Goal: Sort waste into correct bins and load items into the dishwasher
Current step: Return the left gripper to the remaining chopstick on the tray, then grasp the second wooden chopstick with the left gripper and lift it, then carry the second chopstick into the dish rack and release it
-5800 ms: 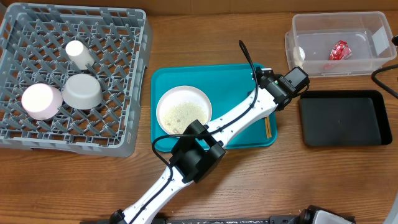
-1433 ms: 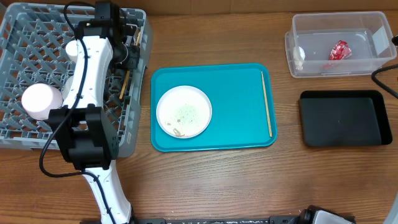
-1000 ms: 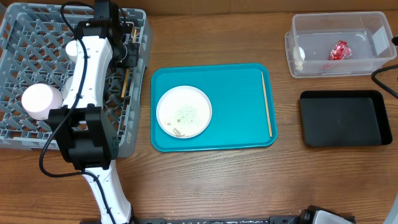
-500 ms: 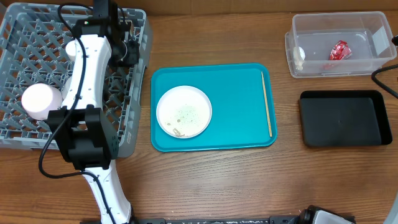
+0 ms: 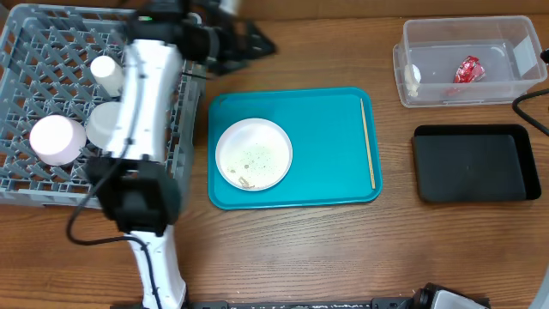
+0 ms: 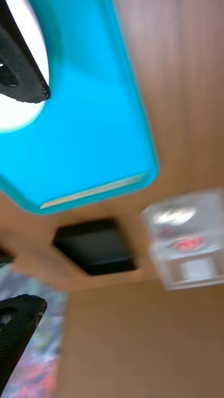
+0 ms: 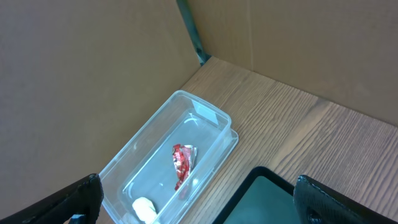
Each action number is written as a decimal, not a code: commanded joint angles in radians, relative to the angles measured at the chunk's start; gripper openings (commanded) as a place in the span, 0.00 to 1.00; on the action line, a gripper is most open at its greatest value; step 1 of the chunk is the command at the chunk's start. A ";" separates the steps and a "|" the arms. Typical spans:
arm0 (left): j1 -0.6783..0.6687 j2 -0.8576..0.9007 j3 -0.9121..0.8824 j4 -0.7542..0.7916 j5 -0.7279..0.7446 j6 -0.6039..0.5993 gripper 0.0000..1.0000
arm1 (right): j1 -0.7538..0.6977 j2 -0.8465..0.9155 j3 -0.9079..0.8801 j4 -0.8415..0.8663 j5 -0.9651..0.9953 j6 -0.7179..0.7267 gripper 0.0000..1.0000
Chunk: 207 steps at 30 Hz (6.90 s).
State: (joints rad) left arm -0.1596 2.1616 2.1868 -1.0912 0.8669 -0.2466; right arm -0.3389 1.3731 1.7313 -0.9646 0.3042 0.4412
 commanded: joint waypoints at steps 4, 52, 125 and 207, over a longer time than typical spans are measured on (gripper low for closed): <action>-0.323 -0.008 0.002 -0.045 -0.464 -0.260 0.99 | 0.001 -0.002 -0.003 0.004 0.016 0.005 1.00; -0.679 0.402 0.002 0.243 -1.085 -0.681 0.56 | 0.001 -0.002 -0.003 0.004 0.016 0.005 1.00; -0.692 0.409 0.194 0.049 -0.892 -0.053 0.59 | 0.001 -0.002 -0.003 0.004 0.016 0.005 1.00; 0.251 0.409 0.500 -0.486 -0.874 0.188 0.04 | 0.001 -0.002 -0.003 0.004 0.016 0.005 1.00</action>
State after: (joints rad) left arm 0.1036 2.5732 2.6717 -1.5814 -0.0792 -0.1120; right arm -0.3386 1.3731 1.7313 -0.9646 0.3042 0.4412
